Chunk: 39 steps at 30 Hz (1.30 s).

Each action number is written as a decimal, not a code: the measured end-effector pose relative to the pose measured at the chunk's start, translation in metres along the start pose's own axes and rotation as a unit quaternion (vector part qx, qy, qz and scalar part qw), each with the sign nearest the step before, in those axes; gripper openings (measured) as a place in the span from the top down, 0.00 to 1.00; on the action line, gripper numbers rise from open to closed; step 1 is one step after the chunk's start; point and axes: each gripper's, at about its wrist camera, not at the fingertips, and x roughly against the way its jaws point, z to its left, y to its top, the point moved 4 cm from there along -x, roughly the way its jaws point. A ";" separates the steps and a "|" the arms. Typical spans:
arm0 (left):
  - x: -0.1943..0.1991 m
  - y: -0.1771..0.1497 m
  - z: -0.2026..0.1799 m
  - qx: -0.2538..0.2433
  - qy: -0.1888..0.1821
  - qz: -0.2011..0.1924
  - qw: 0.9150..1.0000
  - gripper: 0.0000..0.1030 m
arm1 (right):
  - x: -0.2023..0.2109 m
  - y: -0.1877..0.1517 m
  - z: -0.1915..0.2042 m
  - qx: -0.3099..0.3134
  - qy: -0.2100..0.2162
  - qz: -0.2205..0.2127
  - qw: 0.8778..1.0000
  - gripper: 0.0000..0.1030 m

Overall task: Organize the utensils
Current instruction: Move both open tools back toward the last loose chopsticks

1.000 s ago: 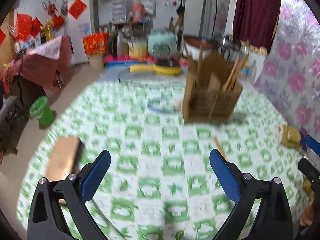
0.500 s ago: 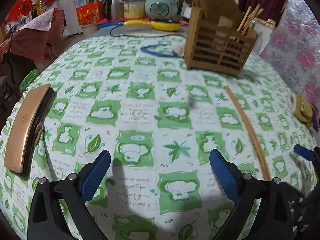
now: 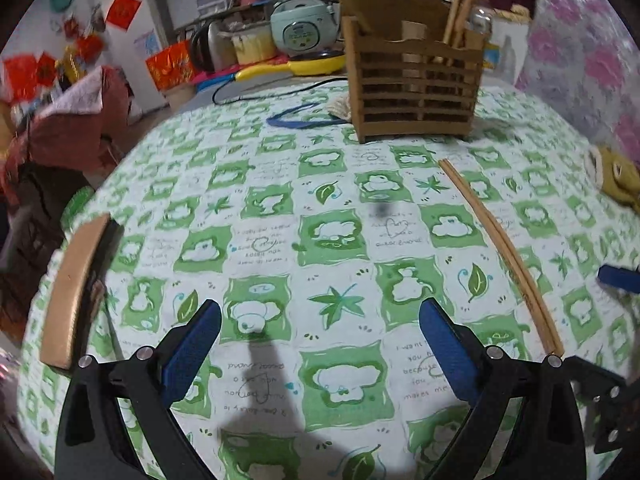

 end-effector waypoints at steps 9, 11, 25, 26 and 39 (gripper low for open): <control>0.006 -0.002 -0.017 -0.057 0.037 -0.019 0.997 0.05 | 0.004 0.000 -0.054 -0.149 -0.038 -0.022 0.988 0.13; 0.008 -0.003 -0.021 -0.065 0.027 -0.022 0.997 0.05 | 0.012 -0.003 -0.067 -0.185 -0.026 -0.047 0.981 0.13; 0.016 -0.018 -0.090 -0.139 -0.177 0.025 0.974 0.05 | 0.021 -0.012 -0.094 -0.260 0.017 -0.085 0.962 0.13; 0.014 -0.019 -0.095 -0.148 -0.173 0.029 0.973 0.05 | 0.021 -0.012 -0.095 -0.265 0.022 -0.086 0.960 0.13; -0.002 -0.003 -0.007 -0.019 -0.077 0.013 0.997 0.05 | 0.021 -0.006 -0.078 -0.215 0.012 -0.083 0.973 0.13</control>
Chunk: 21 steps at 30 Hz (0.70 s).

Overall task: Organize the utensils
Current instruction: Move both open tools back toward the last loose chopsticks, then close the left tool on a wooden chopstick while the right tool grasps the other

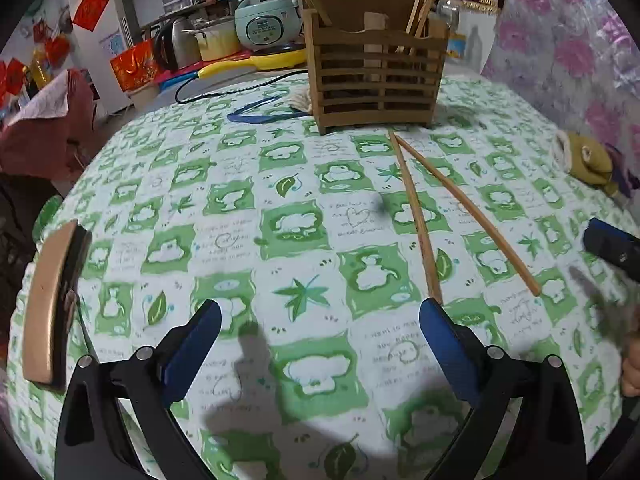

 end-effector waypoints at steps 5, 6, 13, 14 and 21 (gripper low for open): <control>0.001 0.001 -0.021 -0.042 -0.001 -0.008 0.999 0.05 | 0.000 -0.002 0.011 0.032 -0.008 0.003 0.999 0.13; 0.001 0.002 -0.025 -0.050 0.004 -0.008 0.999 0.05 | 0.000 -0.002 0.012 0.035 -0.009 0.003 0.999 0.13; -0.001 0.000 -0.025 -0.047 0.009 -0.005 0.999 0.05 | -0.003 -0.003 0.018 0.053 -0.010 0.011 0.998 0.13; -0.001 0.000 -0.024 -0.047 0.010 -0.004 0.999 0.05 | -0.003 -0.003 0.019 0.056 -0.010 0.011 0.998 0.13; 0.000 0.000 -0.025 -0.051 0.019 -0.009 0.998 0.05 | -0.003 -0.005 0.027 0.077 -0.012 0.012 0.997 0.13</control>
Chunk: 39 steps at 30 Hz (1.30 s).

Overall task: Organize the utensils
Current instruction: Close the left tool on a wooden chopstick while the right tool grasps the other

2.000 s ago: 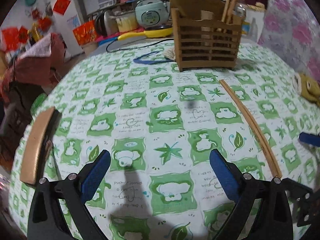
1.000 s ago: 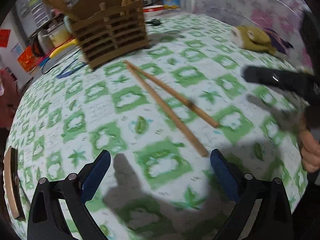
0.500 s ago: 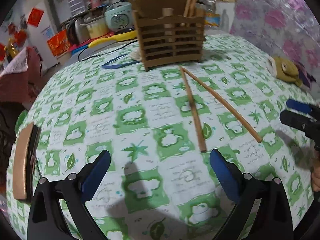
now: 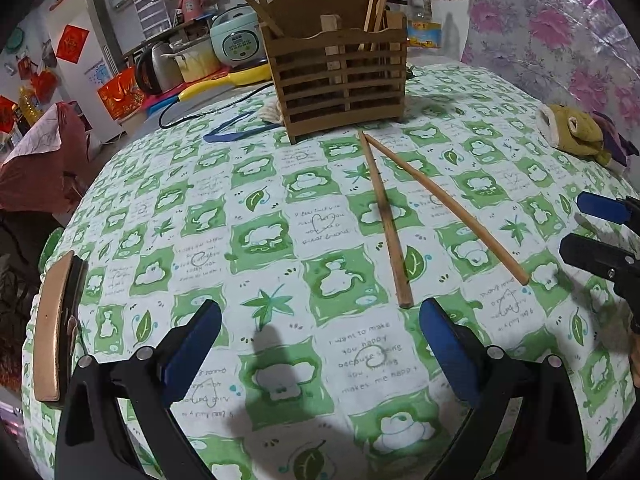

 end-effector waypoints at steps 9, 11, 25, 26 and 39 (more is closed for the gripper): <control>0.000 0.000 0.003 0.005 -0.003 0.000 1.000 0.05 | 0.000 -0.001 0.008 0.021 -0.001 0.001 1.000 0.15; 0.000 0.000 0.003 0.004 -0.003 0.000 1.000 0.05 | 0.000 -0.001 0.009 0.024 0.001 0.001 1.000 0.16; -0.002 0.000 -0.003 -0.006 -0.012 0.004 1.000 0.05 | 0.002 -0.001 0.004 0.010 0.007 -0.003 1.000 0.18; -0.002 0.001 -0.003 -0.006 -0.015 0.005 1.000 0.05 | 0.002 -0.001 0.004 0.010 0.007 -0.003 1.000 0.18; -0.014 0.004 -0.018 -0.008 -0.079 0.026 0.997 0.49 | 0.003 0.000 -0.002 -0.005 0.013 -0.006 1.000 0.18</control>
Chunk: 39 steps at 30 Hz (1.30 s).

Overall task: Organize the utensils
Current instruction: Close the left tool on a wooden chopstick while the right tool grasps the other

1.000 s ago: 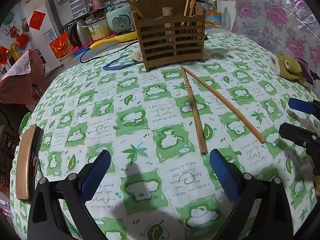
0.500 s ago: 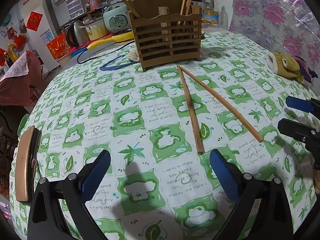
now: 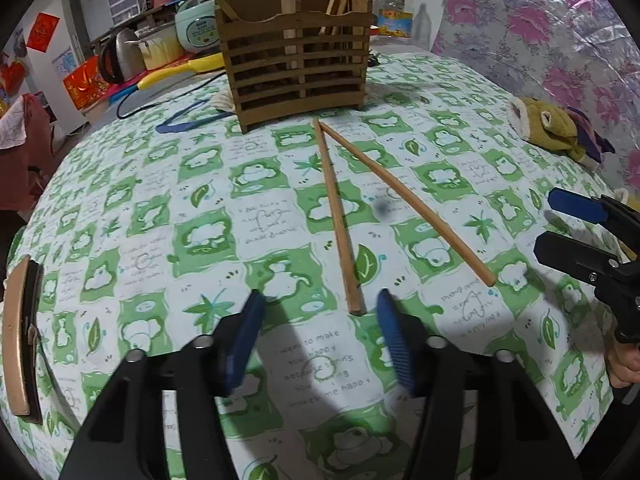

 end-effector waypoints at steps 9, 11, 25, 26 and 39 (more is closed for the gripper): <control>-0.002 0.006 0.007 0.031 -0.023 -0.005 0.999 0.95 | 0.000 -0.001 0.001 0.003 -0.001 0.000 1.000 0.18; 0.002 0.004 0.017 0.046 -0.014 -0.009 0.999 0.95 | 0.000 0.000 0.002 0.006 -0.004 0.000 1.000 0.18; 0.013 -0.012 0.041 0.070 -0.006 -0.004 0.997 0.95 | -0.025 -0.009 0.049 0.106 0.006 0.059 0.993 0.42; 0.012 -0.012 0.041 0.071 -0.006 -0.004 0.997 0.94 | -0.027 -0.009 0.052 0.109 0.009 0.064 0.992 0.44; 0.011 -0.012 0.038 0.064 -0.001 -0.005 0.998 0.89 | -0.039 -0.006 0.048 0.096 0.005 0.082 0.992 0.70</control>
